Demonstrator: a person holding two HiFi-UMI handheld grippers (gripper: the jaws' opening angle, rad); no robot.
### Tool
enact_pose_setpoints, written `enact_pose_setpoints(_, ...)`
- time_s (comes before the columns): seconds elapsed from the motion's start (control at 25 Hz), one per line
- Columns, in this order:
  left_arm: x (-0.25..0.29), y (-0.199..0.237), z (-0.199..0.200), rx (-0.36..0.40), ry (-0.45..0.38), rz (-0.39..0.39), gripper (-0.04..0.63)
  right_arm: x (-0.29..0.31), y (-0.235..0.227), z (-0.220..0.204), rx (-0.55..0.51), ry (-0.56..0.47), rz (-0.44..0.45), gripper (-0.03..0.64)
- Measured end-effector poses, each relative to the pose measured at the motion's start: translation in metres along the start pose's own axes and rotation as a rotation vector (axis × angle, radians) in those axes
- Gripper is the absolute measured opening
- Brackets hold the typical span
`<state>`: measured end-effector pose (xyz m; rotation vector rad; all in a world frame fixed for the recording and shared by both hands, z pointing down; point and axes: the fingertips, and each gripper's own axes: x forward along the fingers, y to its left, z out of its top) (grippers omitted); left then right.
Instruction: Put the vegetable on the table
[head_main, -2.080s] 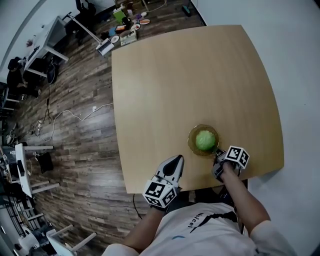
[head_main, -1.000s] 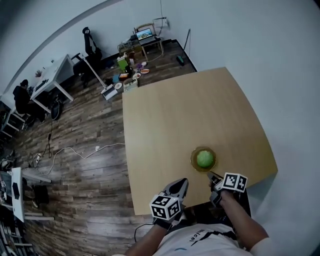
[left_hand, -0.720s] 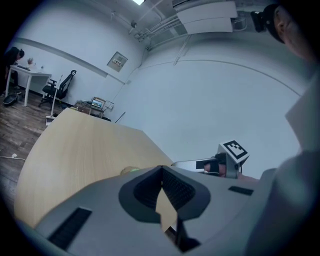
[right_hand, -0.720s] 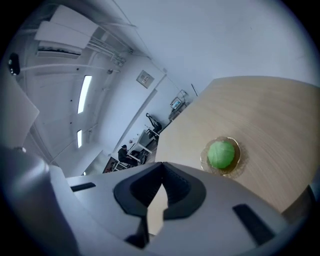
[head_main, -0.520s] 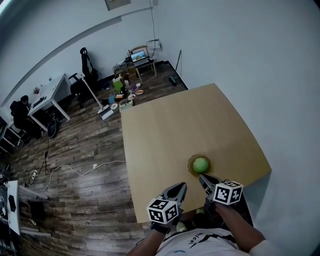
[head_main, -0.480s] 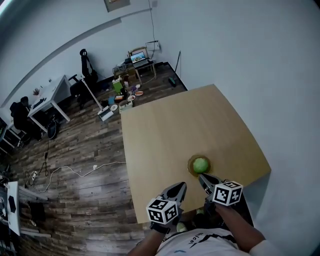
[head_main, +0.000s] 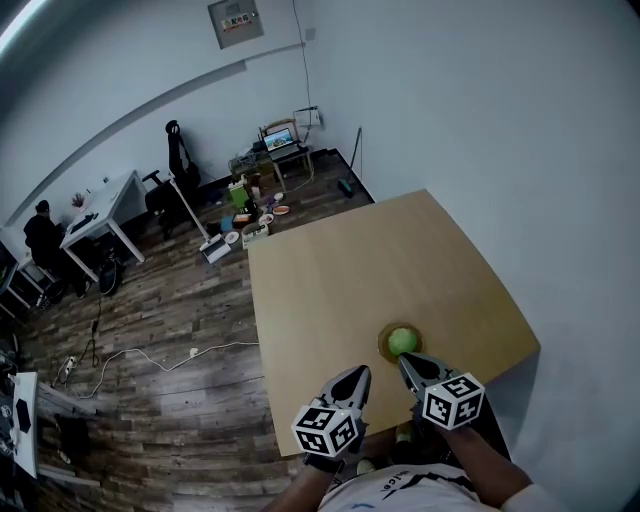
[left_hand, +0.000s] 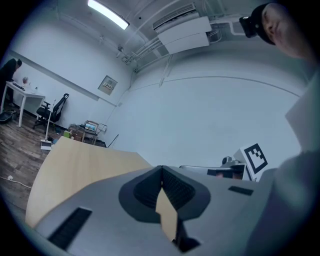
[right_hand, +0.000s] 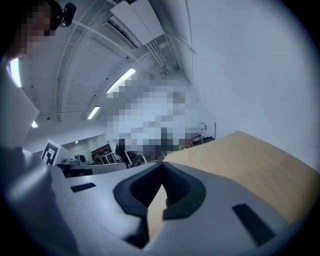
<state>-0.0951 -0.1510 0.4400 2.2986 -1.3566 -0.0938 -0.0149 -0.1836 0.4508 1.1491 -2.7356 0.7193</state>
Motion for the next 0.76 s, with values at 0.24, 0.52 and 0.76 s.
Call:
enact_pose_setpoints(0.24,-0.004,-0.001,0.0,-0.002,-0.005,0.006,0.012,-0.003,0.001,-0.003,-0.015,0.008,-0.008,0.014)
enact_pose_setpoints(0.52,-0.001,-0.003,-0.002,0.01,-0.003,0.011,0.012,-0.003,0.001,-0.007,-0.042,0.016,-0.01,0.014)
enact_pose_setpoints(0.76,0.008,0.0,0.001,0.008,-0.001,0.012,0.012,0.003,-0.007,-0.002,-0.056,0.024,-0.017,0.014)
